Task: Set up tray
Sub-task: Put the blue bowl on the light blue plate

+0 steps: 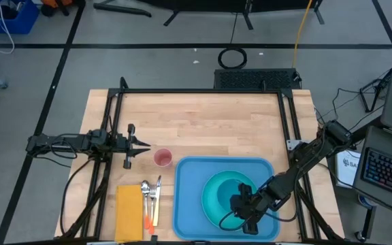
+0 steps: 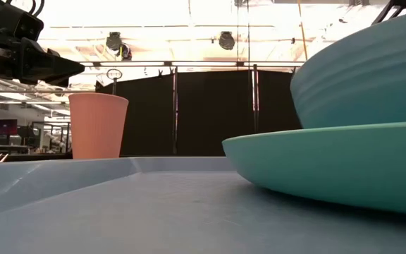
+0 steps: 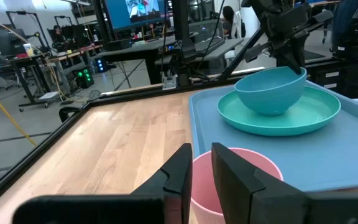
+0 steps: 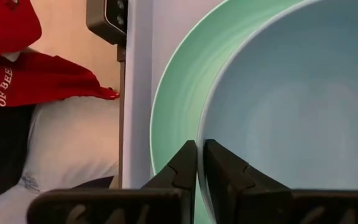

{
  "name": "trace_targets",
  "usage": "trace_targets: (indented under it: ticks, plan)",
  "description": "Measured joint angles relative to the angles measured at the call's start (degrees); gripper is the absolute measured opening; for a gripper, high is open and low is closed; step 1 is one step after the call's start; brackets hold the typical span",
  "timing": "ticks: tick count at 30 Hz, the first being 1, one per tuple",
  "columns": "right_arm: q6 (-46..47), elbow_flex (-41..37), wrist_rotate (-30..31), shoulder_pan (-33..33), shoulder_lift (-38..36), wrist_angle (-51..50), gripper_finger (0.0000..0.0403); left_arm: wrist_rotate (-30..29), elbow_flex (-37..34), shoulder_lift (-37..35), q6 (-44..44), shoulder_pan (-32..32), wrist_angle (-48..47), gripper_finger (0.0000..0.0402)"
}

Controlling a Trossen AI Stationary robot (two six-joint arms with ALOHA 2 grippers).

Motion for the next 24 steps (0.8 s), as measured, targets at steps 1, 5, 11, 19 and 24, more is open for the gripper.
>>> trace_targets:
  ticks: [1, 5, 11, 19, 24]
  plan:
    - [0.4, 0.0, 0.1, 0.0, 0.0, 0.0, 0.0019, 0.0, 0.0, 0.0, 0.0, 0.0, 0.0, 0.0067]
    - [1.0, 0.0, 0.1, 0.0, 0.0, 0.1, 0.0019, 0.0, 0.0, 0.0, 0.0, 0.0, 0.0, 0.0067]
    - [1.1, -0.1, 0.1, 0.0, 0.0, 1.8, 0.0020, 0.0, 0.0, 0.0, 0.0, 0.0, 0.0, 0.0067]
    - [2.0, -0.1, 0.2, 0.0, 0.0, 3.3, 0.0020, 0.0, 0.0, 0.0, 0.0, 0.0, 0.0, 0.0067]
    - [3.7, -0.1, 0.3, 0.0, 0.0, 2.7, 0.0020, 0.0, 0.0, 0.0, 0.0, 0.0, 0.0, 0.0067]
